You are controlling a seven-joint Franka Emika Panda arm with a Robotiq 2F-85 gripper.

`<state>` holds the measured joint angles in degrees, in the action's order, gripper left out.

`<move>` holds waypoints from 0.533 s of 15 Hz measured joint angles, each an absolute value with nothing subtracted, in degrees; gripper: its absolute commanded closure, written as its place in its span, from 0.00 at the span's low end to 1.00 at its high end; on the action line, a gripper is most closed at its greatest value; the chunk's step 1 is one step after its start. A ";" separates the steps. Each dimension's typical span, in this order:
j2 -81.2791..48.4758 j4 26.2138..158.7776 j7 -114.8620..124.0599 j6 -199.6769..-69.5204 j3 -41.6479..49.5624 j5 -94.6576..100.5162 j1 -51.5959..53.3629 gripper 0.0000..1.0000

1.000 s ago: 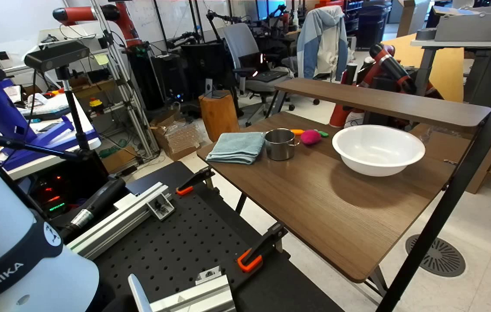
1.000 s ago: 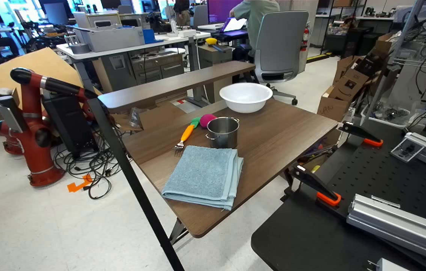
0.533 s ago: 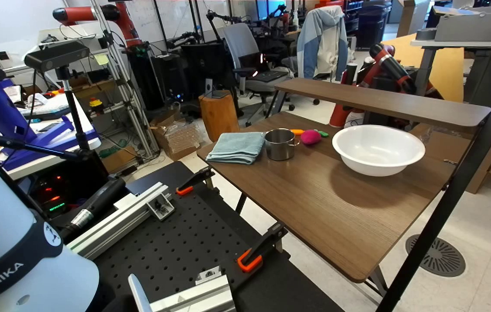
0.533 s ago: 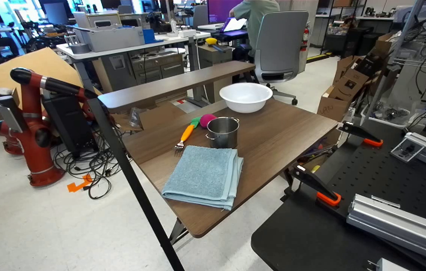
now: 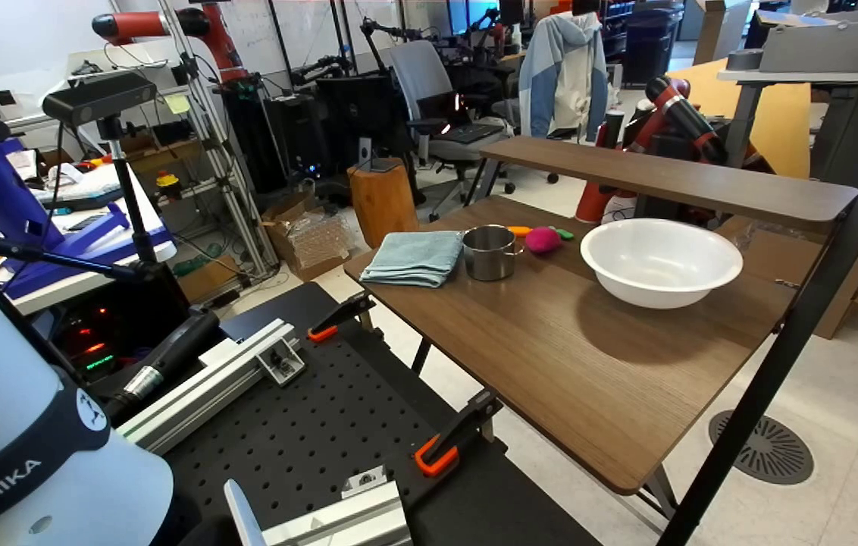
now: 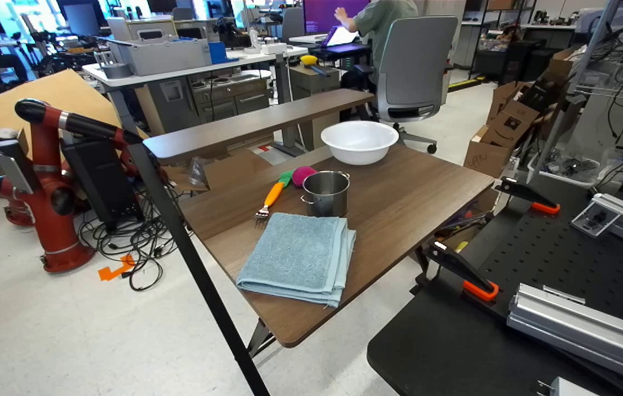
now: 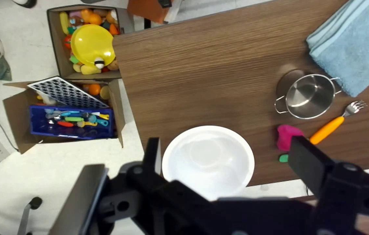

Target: Move the fork to the right side of the table

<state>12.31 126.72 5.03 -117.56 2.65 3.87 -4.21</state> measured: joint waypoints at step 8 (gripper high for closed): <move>8.05 123.91 5.34 -118.94 2.59 1.00 -3.79 0.00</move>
<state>8.05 123.91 5.34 -118.94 2.59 1.00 -3.79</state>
